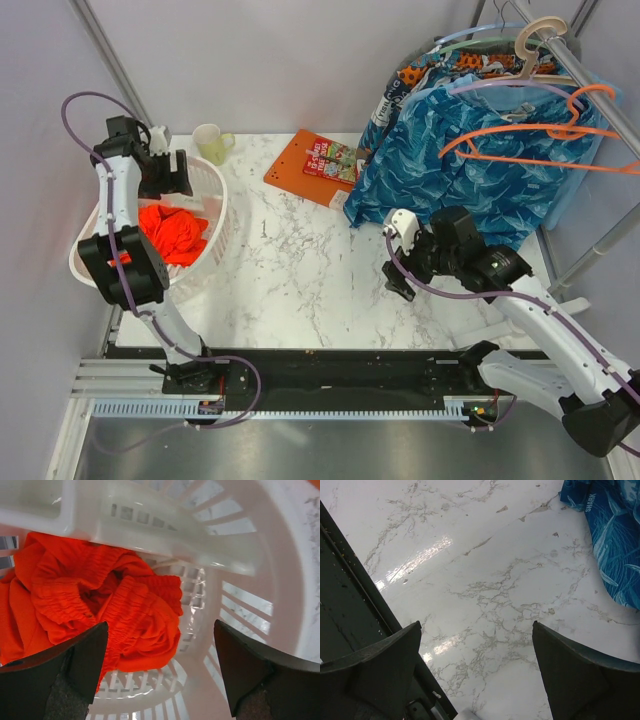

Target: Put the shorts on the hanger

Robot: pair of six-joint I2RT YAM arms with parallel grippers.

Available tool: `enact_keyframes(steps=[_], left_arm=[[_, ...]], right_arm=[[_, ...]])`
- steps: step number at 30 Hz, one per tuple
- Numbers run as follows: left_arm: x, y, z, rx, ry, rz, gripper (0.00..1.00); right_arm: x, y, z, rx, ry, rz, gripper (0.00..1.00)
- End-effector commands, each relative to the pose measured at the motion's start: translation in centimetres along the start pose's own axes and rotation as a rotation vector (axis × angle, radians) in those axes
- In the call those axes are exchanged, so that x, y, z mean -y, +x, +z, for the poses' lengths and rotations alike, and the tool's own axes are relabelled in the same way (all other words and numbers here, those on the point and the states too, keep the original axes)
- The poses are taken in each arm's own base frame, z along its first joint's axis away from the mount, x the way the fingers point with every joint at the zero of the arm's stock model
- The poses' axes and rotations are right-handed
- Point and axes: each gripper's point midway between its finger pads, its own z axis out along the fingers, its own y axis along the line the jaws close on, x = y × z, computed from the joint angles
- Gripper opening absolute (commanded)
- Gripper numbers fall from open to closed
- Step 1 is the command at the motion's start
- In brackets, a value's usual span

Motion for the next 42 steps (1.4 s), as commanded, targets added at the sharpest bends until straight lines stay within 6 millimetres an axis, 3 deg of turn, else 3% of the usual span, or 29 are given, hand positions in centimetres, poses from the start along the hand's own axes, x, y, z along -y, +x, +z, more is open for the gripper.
enact_keyframes(steps=[1, 2, 6, 13, 19, 22, 23, 25, 28, 29, 31, 32, 34, 35, 37, 38, 40, 42], left_arm=[[-3.5, 0.0, 2.1, -0.017, -0.059, 0.114, 0.91], [-4.9, 0.1, 3.1, -0.026, -0.113, 0.145, 0.90], [-7.6, 0.6, 5.4, -0.055, -0.206, 0.203, 0.89], [-11.4, 1.5, 7.2, -0.101, -0.339, 0.272, 0.90], [-11.9, 4.2, 9.0, -0.158, -0.346, 0.273, 0.93], [-11.4, 5.1, 9.3, -0.170, -0.314, 0.274, 0.77], [-10.9, 4.3, 8.1, -0.131, -0.308, 0.275, 0.60], [-9.7, 3.1, 6.6, -0.066, -0.269, 0.264, 0.35], [-7.2, -0.2, 1.9, 0.074, -0.222, 0.257, 0.06], [-6.2, -1.7, -0.7, 0.132, -0.203, 0.260, 0.02], [-4.8, -3.2, -3.2, 0.189, -0.172, 0.264, 0.02], [-4.0, -5.0, -5.3, 0.252, -0.159, 0.276, 0.02], [-2.5, -6.0, -8.1, 0.297, -0.130, 0.266, 0.02], [-1.4, -7.9, -10.4, 0.366, -0.113, 0.277, 0.02], [0.4, -8.6, -12.7, 0.400, -0.058, 0.265, 0.02], [2.4, -10.2, -15.1, 0.473, -0.017, 0.296, 0.02], [5.0, -11.1, -17.7, 0.532, 0.039, 0.303, 0.02], [9.5, -12.9, -21.5, 0.645, 0.122, 0.377, 0.02]], right_arm=[[0.1, -2.2, -0.3, 0.052, -0.014, -0.004, 0.98], [0.0, -2.2, -0.1, 0.046, -0.022, -0.003, 0.98], [0.1, -2.7, 0.1, 0.041, -0.030, 0.006, 0.98], [0.2, -2.8, 0.1, 0.033, -0.030, 0.006, 0.98], [-0.1, -3.0, -0.1, 0.035, -0.045, -0.003, 0.98], [-0.2, -3.2, -0.2, 0.040, -0.050, -0.006, 0.98], [-0.2, -3.3, -0.3, 0.043, -0.050, -0.008, 0.98], [-0.1, -3.6, -0.6, 0.053, -0.044, -0.012, 0.98], [-0.1, -4.1, -1.0, 0.072, -0.038, -0.015, 0.98], [-0.2, -4.2, -1.1, 0.078, -0.041, -0.016, 0.98], [-0.2, -4.4, -1.2, 0.088, -0.038, -0.017, 0.98], [-0.2, -4.5, -1.2, 0.091, -0.040, -0.018, 0.98], [-0.3, -4.7, -1.4, 0.098, -0.044, -0.017, 0.98], [-0.3, -4.9, -1.5, 0.104, -0.044, -0.020, 0.98], [-0.3, -5.1, -1.7, 0.111, -0.042, -0.019, 0.98], [-0.3, -5.2, -1.8, 0.114, -0.041, -0.020, 0.98], [-0.2, -5.6, -2.1, 0.125, -0.033, -0.022, 0.98], [-0.2, -5.7, -2.2, 0.130, -0.030, -0.023, 0.98]])
